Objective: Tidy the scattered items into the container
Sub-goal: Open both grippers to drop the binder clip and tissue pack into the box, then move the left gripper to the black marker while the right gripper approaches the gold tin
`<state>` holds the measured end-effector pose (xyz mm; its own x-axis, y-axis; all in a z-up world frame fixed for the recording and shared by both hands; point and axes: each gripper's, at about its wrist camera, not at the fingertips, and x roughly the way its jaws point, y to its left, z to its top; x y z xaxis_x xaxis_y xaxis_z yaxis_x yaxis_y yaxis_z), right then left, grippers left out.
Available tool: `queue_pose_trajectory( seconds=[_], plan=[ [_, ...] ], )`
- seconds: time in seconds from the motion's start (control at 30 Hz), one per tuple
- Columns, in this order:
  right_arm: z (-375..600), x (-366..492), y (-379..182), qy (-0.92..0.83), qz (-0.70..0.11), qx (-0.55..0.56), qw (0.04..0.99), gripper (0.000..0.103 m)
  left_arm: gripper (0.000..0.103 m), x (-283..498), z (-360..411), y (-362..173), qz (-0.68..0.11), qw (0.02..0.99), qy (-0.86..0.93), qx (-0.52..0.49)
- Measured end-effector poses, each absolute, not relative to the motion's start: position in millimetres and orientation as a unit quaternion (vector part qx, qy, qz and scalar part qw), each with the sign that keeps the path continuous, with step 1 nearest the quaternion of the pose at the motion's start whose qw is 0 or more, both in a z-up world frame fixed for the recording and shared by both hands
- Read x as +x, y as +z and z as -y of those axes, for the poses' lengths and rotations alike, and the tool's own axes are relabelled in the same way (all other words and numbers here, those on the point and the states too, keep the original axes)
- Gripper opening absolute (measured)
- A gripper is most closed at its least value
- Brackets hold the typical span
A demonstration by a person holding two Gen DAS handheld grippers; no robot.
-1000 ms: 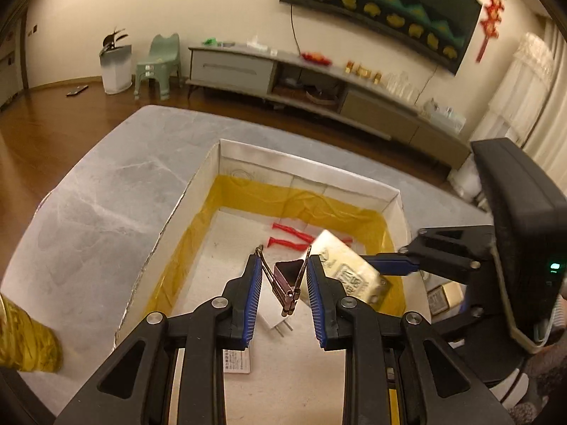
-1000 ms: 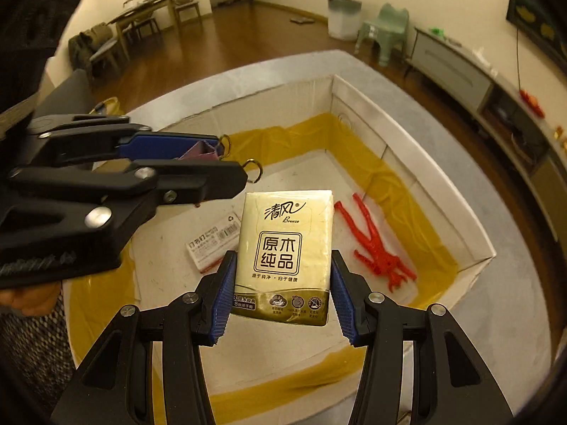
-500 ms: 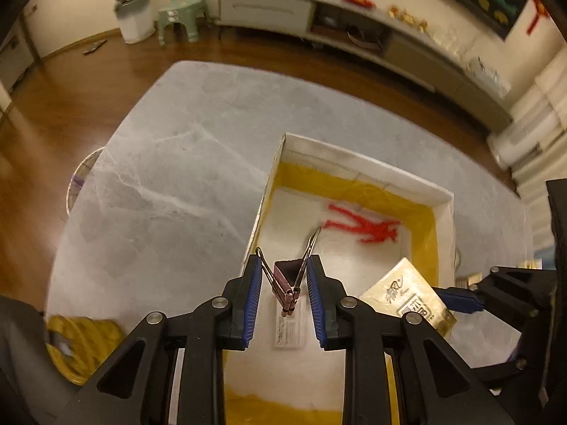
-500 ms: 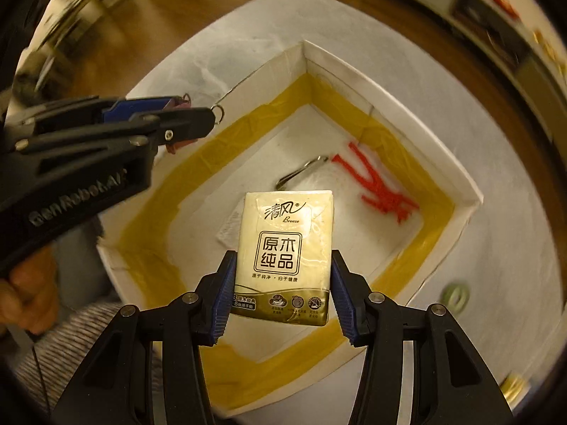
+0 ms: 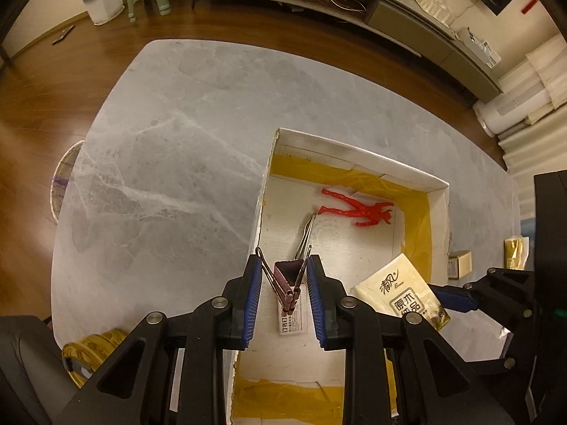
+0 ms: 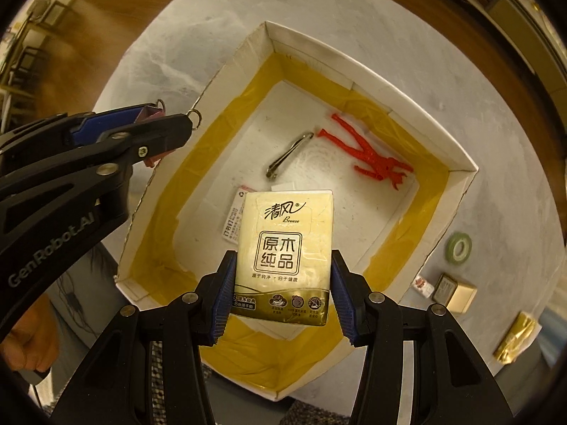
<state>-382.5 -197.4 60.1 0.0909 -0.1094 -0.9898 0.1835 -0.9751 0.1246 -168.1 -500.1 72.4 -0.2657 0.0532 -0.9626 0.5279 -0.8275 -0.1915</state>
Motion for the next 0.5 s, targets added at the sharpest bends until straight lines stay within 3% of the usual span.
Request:
queue_pose_trajectory(
  seconds=[0.5],
  plan=[
    [183, -384, 42, -0.661, 0.024, 0.746, 0.082, 0.057, 0.029, -178, 515, 62, -0.260, 0.153, -0.741, 0.599]
  ],
)
